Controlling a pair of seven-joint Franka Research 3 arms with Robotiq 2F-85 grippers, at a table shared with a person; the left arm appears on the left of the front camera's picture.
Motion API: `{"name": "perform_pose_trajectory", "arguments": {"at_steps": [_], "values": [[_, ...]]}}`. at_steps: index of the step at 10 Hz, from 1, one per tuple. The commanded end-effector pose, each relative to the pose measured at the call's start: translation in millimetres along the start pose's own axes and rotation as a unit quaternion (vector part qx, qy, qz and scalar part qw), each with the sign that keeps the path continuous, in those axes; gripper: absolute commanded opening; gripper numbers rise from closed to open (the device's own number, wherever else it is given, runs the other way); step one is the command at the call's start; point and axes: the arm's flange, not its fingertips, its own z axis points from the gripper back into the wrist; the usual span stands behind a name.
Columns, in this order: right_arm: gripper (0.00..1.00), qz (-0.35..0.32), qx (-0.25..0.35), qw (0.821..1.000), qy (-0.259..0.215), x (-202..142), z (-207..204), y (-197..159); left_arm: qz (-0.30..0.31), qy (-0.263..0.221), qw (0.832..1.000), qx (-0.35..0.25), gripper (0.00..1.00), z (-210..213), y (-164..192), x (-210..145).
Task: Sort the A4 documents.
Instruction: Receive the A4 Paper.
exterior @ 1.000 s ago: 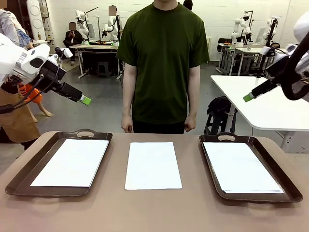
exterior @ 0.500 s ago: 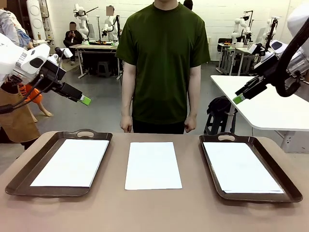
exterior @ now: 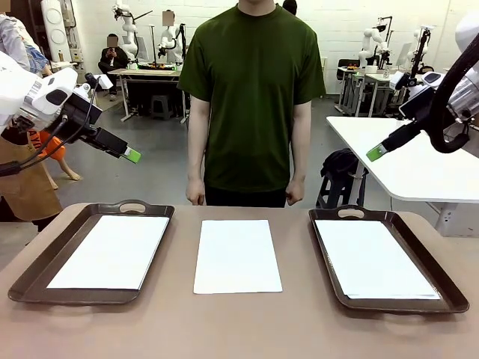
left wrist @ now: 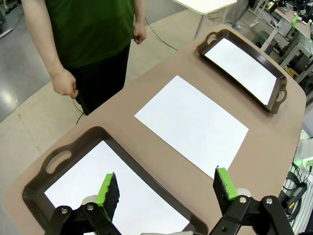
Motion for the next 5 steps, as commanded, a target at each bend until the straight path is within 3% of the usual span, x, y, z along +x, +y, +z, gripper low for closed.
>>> {"name": "perform_pose_trajectory", "arguments": {"at_steps": [1,3,5], "values": [[1.0,-0.008,0.01,1.0,-0.016,7.3,3.4,-3.7,-0.001,-0.004,1.0,-0.002,1.0,0.6,0.6,-0.8],[1.0,-0.005,0.031,0.999,-0.02,6.4,4.4,-1.7,-0.001,-0.004,1.0,-0.002,1.0,0.6,0.6,-0.8],[1.0,-0.001,0.005,1.0,-0.004,3.0,3.0,-1.3,-0.001,-0.004,1.0,-0.002,1.0,0.6,0.6,-0.8]]}}
